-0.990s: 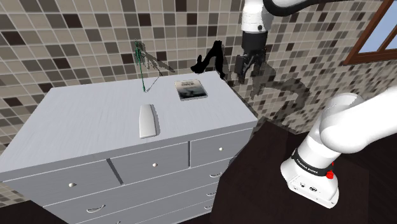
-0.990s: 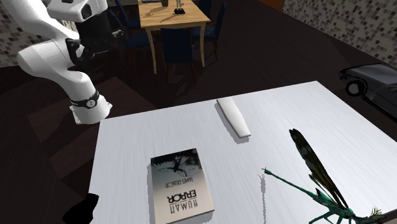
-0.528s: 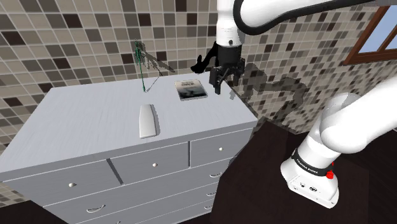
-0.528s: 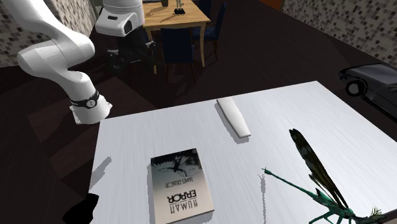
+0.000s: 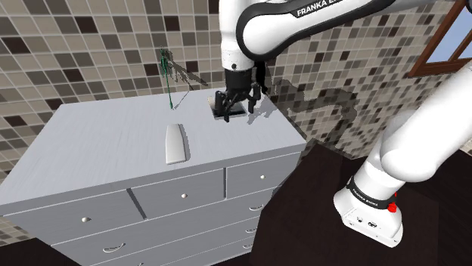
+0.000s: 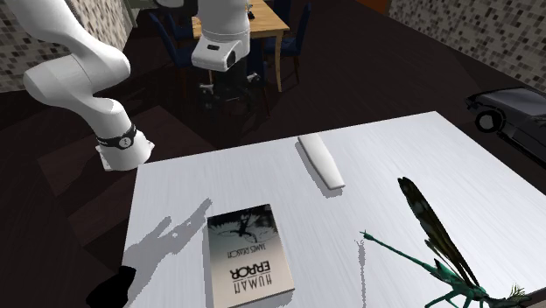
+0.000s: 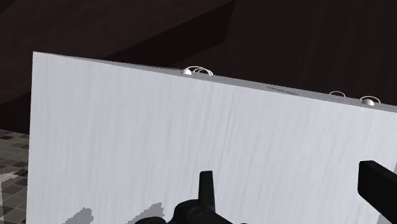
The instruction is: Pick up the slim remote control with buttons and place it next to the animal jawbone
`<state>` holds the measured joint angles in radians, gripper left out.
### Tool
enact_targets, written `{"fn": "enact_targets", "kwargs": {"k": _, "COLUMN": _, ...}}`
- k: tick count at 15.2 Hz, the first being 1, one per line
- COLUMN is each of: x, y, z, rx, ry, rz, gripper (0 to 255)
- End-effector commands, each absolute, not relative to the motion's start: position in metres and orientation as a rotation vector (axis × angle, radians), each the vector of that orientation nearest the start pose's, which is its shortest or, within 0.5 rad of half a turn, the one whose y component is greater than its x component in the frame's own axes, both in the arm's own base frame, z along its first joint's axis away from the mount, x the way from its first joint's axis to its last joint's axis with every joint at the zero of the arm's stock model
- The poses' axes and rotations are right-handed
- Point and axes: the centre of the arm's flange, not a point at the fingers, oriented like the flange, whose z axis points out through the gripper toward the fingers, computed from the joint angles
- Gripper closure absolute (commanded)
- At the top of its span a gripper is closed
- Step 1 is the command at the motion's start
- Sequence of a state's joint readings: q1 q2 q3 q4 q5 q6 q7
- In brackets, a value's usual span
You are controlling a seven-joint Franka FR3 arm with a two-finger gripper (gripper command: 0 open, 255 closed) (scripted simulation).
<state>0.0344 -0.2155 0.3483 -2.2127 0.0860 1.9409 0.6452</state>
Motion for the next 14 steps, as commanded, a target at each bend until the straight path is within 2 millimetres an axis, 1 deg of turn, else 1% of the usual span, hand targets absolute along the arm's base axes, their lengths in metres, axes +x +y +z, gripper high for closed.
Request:
{"fn": "enact_targets", "kwargs": {"k": 1, "x": 0.459, "y": 0.211, "z": 0.445, "rx": -3.12, "ry": 0.526, "rz": 0.089, "gripper": 0}}
{"fn": "enact_targets", "kwargs": {"k": 8, "x": 0.522, "y": 0.266, "z": 0.412, "rx": -3.087, "ry": 0.664, "rz": 0.058, "gripper": 0}}
{"fn": "enact_targets", "kwargs": {"k": 14, "x": 0.579, "y": 0.308, "z": 0.385, "rx": -3.053, "ry": 0.78, "rz": 0.032, "gripper": 0}}
